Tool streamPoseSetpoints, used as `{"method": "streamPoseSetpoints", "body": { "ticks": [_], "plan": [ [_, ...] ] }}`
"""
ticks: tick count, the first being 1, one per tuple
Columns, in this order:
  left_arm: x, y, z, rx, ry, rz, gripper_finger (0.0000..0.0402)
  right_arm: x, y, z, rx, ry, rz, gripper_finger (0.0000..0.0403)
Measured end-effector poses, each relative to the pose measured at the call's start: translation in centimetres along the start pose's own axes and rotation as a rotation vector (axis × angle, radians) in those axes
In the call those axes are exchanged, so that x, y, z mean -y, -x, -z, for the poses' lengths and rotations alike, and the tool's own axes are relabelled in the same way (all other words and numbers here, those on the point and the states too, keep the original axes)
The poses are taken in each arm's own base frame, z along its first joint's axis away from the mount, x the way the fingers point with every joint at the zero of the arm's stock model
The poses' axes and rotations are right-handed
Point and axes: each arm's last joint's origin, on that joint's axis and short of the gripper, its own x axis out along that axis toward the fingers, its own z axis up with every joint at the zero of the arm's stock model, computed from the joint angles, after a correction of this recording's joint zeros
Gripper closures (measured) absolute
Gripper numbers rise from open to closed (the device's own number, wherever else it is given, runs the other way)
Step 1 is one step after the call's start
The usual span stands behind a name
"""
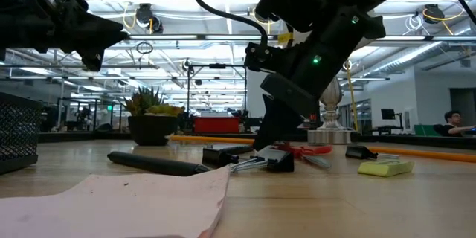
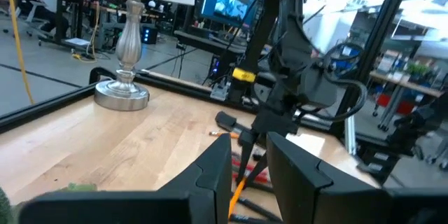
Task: Pick and place office supplies into organizer
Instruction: Put the left pencil into the top left section of the desk organizer
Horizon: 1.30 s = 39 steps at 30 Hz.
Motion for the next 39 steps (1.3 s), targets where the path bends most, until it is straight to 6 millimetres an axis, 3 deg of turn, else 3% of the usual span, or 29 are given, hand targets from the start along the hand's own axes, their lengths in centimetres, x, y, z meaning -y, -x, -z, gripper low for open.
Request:
{"method": "streamPoseSetpoints", "body": {
  "ticks": [11,18,26,32,36,39],
  "plan": [
    [0.0,0.0,0.0,0.001,-0.013,0.006,0.0309,-0.4,0.5,-1.5,0.133,-0.010,-0.043,0.0376],
    [0.3,0.0,0.3,-0.031,-0.200,0.034,0.0309,0.5,2.0,-4.7,0.322,-0.180,-0.233,0.0384],
    [2.2,0.0,0.0,0.044,-0.360,0.238,0.0309,2.2,2.9,-6.3,0.422,-0.229,-0.227,0.0374],
    [3.3,0.1,0.3,0.050,-0.449,0.286,0.0309,3.0,3.0,-7.2,0.498,-0.251,-0.234,0.0384],
    [3.8,0.2,0.2,0.050,-0.329,0.329,0.0309,4.0,2.9,-7.8,0.514,-0.295,-0.287,0.0378],
    [4.1,0.3,-0.8,0.154,-0.266,0.344,0.0309,4.5,2.8,-7.9,0.507,-0.313,-0.317,0.0375]
  ]
}}
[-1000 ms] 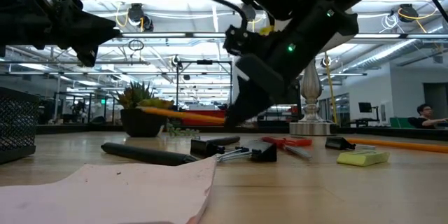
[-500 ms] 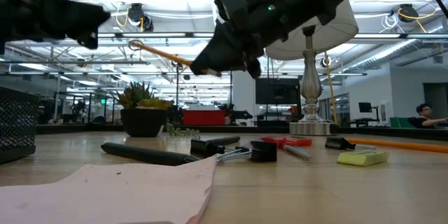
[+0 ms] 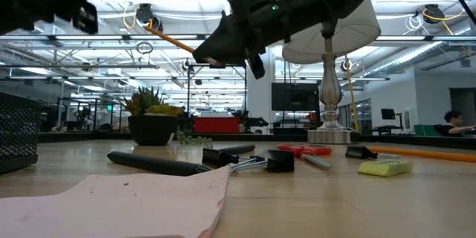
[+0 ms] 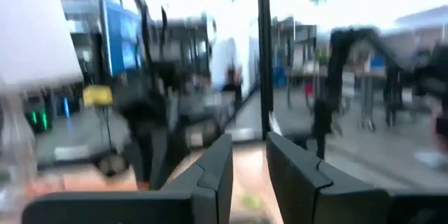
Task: Pick and place office supplies into organizer
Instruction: Put the left pencil into the top left section of the desk organizer
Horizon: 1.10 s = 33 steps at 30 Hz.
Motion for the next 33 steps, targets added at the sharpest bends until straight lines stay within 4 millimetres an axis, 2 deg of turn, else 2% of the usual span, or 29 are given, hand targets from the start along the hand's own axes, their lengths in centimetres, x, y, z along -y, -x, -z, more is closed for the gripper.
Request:
{"method": "streamPoseSetpoints", "body": {
  "ticks": [4,7,9,12,17,22,29,33],
  "plan": [
    [0.1,0.0,-0.2,0.020,-0.226,-0.006,0.0309,0.0,0.0,-0.2,0.013,-0.001,-0.008,0.0380],
    [0.1,-0.2,0.0,-0.004,-0.281,-0.057,0.0309,-0.2,0.0,-0.2,0.021,0.011,-0.014,0.0381],
    [0.2,-0.2,0.0,-0.007,-0.241,-0.041,0.0309,-0.3,0.0,-0.1,0.022,0.043,-0.019,0.0378],
    [0.4,-0.3,-0.1,0.015,-0.088,0.001,0.0309,-0.8,0.1,0.2,0.006,0.114,-0.028,0.0377],
    [0.5,-0.3,-0.2,0.027,0.173,0.014,0.0309,-2.6,0.4,1.5,-0.033,0.364,-0.035,0.0381],
    [0.4,-0.2,-1.3,0.130,0.401,0.030,0.0309,-4.5,0.9,2.8,-0.039,0.587,0.029,0.0380],
    [0.2,0.0,-2.2,0.240,0.490,-0.022,0.0309,-6.9,1.8,4.0,-0.010,0.847,0.108,0.0379],
    [0.1,0.0,-2.0,0.224,0.469,-0.029,0.0309,-7.6,2.1,4.2,0.006,0.940,0.162,0.0376]
  ]
}}
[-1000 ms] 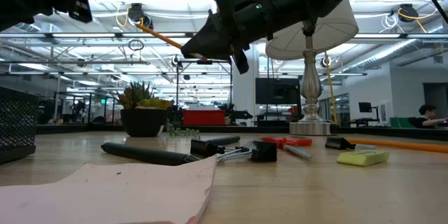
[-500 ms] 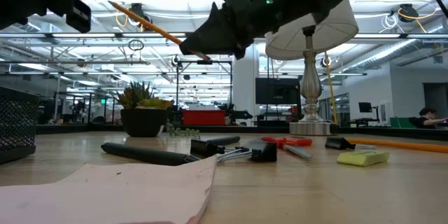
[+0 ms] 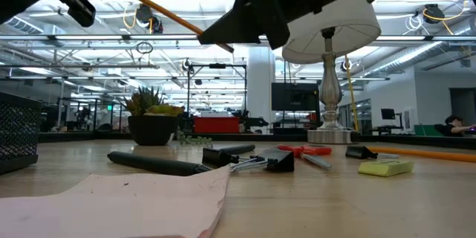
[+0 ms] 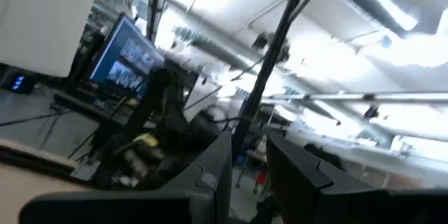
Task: Pick and place office supplies into organizer
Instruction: Put the left pencil into the top left section of the desk organizer
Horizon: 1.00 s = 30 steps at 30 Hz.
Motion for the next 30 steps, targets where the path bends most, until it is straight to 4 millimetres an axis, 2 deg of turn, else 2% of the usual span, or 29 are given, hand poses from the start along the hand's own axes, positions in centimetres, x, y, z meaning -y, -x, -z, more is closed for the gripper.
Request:
{"method": "streamPoseSetpoints", "body": {
  "ticks": [5,10,16,23,30],
  "plan": [
    [-0.7,0.1,0.8,-0.073,0.139,-0.079,0.0309,-0.7,0.4,-0.4,0.008,0.163,0.005,0.0377],
    [-1.2,0.2,1.4,-0.125,0.308,-0.146,0.0309,-1.3,0.8,-0.8,0.029,0.461,0.005,0.0378],
    [-1.6,0.2,2.5,-0.213,0.556,-0.212,0.0309,-0.6,0.5,-1.0,0.057,0.694,0.042,0.0377],
    [-2.2,-0.1,3.6,-0.259,0.738,-0.314,0.0309,0.7,-0.3,-1.0,0.200,0.832,-0.016,0.0377],
    [-2.1,-0.7,3.9,-0.292,0.865,-0.279,0.0309,2.0,-1.0,-0.6,0.275,0.865,-0.049,0.0377]
  ]
}}
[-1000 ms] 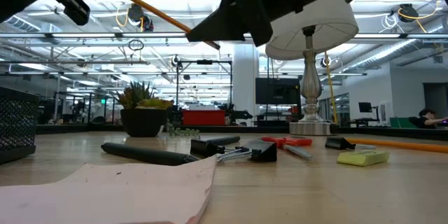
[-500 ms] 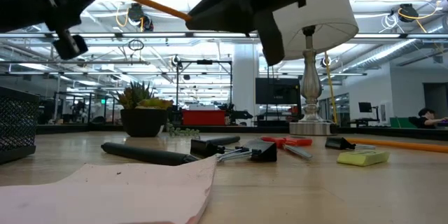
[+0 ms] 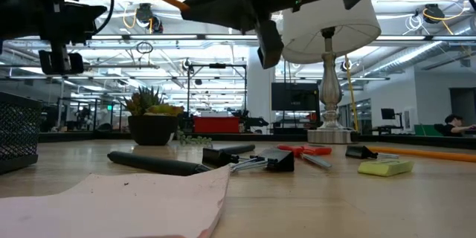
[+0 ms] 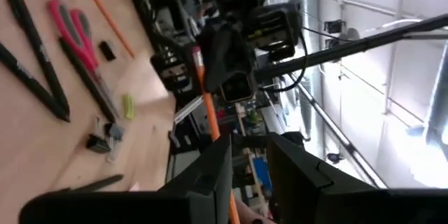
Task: Pick and place office supplies into organizer
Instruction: Put the left pencil into the top left section of the desk organizer
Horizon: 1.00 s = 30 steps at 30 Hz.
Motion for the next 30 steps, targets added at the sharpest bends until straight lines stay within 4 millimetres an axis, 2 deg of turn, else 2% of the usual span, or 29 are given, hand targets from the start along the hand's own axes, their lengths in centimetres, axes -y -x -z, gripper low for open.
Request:
{"method": "streamPoseSetpoints", "body": {
  "ticks": [6,10,17,22,30],
  "plan": [
    [-0.8,-0.5,0.3,-0.013,0.054,-0.066,0.0309,0.5,-0.3,1.2,0.068,-0.014,0.003,0.0377],
    [-0.6,-0.9,0.2,0.003,0.049,-0.037,0.0309,0.8,-0.3,1.5,0.130,-0.073,0.016,0.0376],
    [-1.6,-1.5,0.3,-0.006,0.077,-0.108,0.0309,-0.4,-1.6,2.0,0.088,-0.044,-0.001,0.0376],
    [-1.3,-2.2,0.2,-0.009,0.080,-0.101,0.0309,-1.2,-2.6,2.2,0.077,-0.027,-0.018,0.0376],
    [-0.8,-3.7,-0.1,-0.017,0.063,-0.129,0.0309,-0.5,-2.9,2.1,0.087,-0.044,0.014,0.0376]
  ]
}}
